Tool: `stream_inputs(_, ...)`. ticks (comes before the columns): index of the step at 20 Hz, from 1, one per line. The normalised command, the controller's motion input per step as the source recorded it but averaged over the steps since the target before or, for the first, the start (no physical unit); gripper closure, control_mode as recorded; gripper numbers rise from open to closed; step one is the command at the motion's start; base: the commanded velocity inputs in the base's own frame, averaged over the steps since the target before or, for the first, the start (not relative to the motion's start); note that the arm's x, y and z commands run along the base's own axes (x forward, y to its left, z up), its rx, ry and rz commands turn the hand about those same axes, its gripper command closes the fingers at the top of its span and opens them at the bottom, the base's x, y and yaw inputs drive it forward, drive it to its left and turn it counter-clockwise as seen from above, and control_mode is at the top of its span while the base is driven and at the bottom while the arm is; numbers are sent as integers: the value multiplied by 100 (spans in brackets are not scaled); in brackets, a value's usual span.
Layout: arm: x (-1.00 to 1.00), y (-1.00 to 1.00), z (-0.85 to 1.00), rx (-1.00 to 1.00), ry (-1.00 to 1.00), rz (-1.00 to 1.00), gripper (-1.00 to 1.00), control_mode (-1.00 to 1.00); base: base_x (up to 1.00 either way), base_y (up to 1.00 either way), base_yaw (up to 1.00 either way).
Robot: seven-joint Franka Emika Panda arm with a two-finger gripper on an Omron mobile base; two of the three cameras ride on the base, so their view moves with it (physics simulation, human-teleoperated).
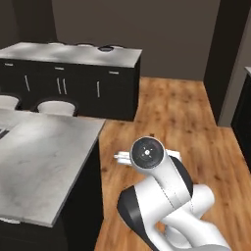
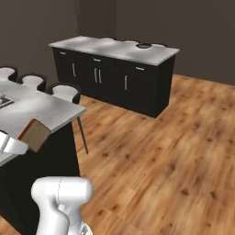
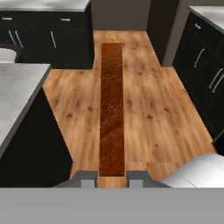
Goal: Start the toaster. Once the lever pops up, take the bread to the plate on the dining counter.
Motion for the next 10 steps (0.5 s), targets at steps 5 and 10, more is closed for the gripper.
stream_inputs(5,0,0,0,0,0,0,100,100,100,-84,1)
stream_inputs(10,0,0,0,0,0,0,100,100,100,-82,1)
